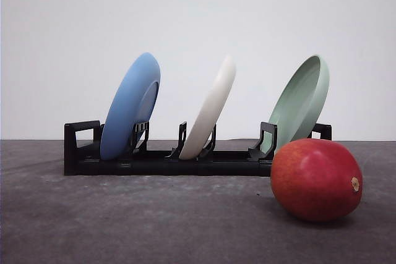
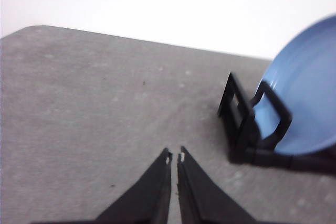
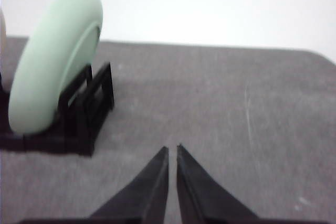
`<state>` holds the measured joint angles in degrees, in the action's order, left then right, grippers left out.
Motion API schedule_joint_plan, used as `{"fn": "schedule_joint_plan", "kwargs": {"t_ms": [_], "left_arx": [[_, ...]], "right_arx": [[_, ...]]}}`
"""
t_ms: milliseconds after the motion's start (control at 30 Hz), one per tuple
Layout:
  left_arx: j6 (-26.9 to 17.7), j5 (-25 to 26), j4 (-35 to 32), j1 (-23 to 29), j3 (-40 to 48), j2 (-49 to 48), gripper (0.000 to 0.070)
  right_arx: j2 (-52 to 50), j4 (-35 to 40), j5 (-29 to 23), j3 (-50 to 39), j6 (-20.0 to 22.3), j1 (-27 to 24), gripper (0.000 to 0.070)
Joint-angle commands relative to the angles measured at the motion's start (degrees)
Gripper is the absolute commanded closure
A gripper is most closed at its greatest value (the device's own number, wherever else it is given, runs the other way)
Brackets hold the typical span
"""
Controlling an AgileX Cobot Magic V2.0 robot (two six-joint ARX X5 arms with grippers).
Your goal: Place pomegranate in white plate
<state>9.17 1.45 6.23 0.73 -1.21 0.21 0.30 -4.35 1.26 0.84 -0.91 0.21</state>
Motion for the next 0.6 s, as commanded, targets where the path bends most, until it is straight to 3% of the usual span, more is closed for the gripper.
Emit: {"fn": "schedule_joint_plan", "kwargs": {"t_ms": [0,100,300,433,567], "left_arx": [[6.8,0.0,-1.9,0.0,0.5,0.0,0.0700],[11.5,0.0,-5.3,0.0,0.5,0.0,0.0700],[13.0,0.0,-13.7,0.0,-0.8,0.0,0.0700],[13.0,0.0,-11.7,0.0,-5.1,0.0,0.0698],[12.8,-0.2,-2.1,0.0,-12.4,1.2,0.0698]], "right_arx": [[-0.1,1.8,-0.2,-0.2,-2.8,-0.1,0.0677],[-0.1,5.1,0.2,-0.1,-7.9,-0.1,0.0677],[-0.1,17.0,0.2,0.9,-16.9,-0.1,0.0682],[-0.1,14.4,0.2,5.4,-19.6,-0.1,0.0696],[0.0,4.4,0.2,12.9,-19.9,-0.1,0.0696]]}}
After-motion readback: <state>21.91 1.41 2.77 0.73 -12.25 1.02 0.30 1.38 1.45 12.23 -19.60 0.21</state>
